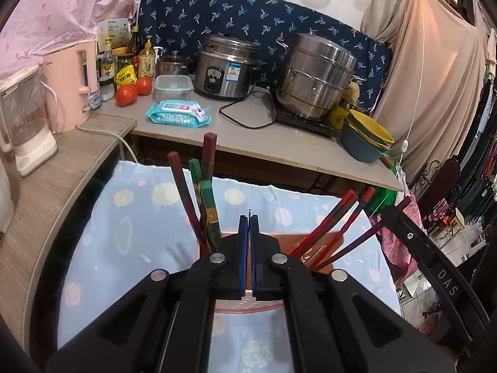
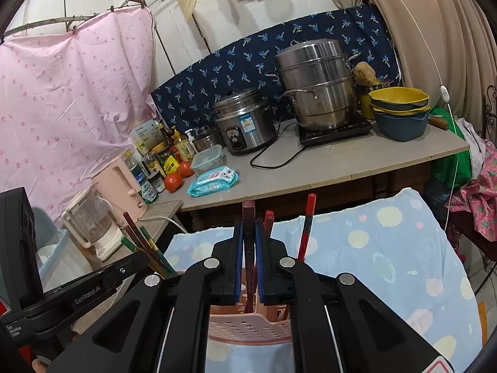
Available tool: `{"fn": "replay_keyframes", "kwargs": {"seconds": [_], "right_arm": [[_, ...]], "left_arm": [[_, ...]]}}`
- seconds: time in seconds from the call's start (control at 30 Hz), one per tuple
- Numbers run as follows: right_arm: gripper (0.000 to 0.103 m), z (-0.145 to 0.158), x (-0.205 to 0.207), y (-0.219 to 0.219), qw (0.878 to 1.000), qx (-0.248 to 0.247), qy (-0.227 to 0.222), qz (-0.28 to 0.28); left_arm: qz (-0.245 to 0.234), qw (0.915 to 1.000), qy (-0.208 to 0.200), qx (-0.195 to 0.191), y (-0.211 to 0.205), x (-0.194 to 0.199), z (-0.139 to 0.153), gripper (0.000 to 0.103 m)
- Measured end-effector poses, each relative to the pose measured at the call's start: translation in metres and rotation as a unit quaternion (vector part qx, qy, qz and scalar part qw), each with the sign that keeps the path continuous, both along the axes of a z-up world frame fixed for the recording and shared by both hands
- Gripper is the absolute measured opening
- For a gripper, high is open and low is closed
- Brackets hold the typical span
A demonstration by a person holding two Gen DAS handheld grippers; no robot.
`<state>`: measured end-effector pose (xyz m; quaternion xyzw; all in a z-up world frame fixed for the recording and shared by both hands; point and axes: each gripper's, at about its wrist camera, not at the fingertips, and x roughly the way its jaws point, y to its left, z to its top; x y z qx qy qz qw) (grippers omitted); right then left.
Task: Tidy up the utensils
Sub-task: 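Lower the spoon and chopstick into the pink basket and open both tools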
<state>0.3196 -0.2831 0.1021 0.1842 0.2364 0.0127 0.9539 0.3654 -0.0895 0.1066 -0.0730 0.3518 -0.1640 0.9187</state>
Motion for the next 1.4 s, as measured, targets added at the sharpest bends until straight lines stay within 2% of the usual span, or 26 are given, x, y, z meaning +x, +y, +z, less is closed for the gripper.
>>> {"fn": "replay_keyframes", "kwargs": {"seconds": [0.13,0.2,0.23,0.3,0.33,0.37,0.57,0.7,0.8,0.9,1.17,1.3,1.4], "right_arm": [[0.007,-0.006,0.003,0.002,1.0,0.0,0.009,0.002],[0.008,-0.008,0.004,0.003,1.0,0.001,0.012,0.003],[0.012,-0.009,0.003,0.003,1.0,0.001,0.012,0.002],[0.022,-0.009,0.002,0.003,1.0,-0.001,0.011,-0.003],[0.029,-0.009,0.001,0.002,1.0,0.001,0.011,-0.003],[0.03,-0.009,0.0,0.001,1.0,0.003,0.01,-0.004],[0.03,-0.007,-0.008,0.002,1.0,0.003,0.008,-0.004],[0.03,-0.007,-0.008,0.001,1.0,0.003,0.008,-0.005],[0.03,-0.005,-0.018,-0.001,1.0,0.01,0.003,-0.009],[0.03,-0.001,-0.031,-0.004,1.0,0.015,-0.005,-0.013],[0.034,0.001,-0.07,-0.002,1.0,0.009,-0.003,-0.013],[0.039,-0.004,-0.091,0.004,1.0,0.002,0.007,-0.009],[0.041,-0.01,-0.104,0.01,1.0,-0.005,0.02,-0.005]], "left_arm": [[0.002,1.0,-0.001,0.003,0.0,0.001,-0.003,0.001],[0.004,1.0,0.0,0.002,0.001,0.001,-0.003,0.007],[0.007,1.0,0.001,0.0,0.002,0.001,-0.003,0.016],[0.015,0.9999,-0.004,0.002,0.004,0.0,-0.002,0.025],[0.016,0.9998,-0.005,0.004,0.005,0.0,-0.002,0.027],[0.017,0.9998,-0.007,0.006,0.005,-0.002,-0.001,0.027],[0.021,0.9996,-0.012,0.012,0.006,-0.009,0.002,0.033],[0.025,0.9992,-0.021,0.022,0.007,-0.019,0.007,0.044],[0.029,0.9988,-0.03,0.027,0.008,-0.028,0.011,0.046],[0.032,0.9986,-0.035,0.026,0.012,-0.039,0.014,0.053],[0.036,0.9978,-0.039,0.04,0.017,-0.072,0.016,0.054],[0.04,0.9971,-0.04,0.05,0.018,-0.09,0.014,0.059],[0.041,0.9969,-0.038,0.055,0.022,-0.103,0.009,0.06]]}}
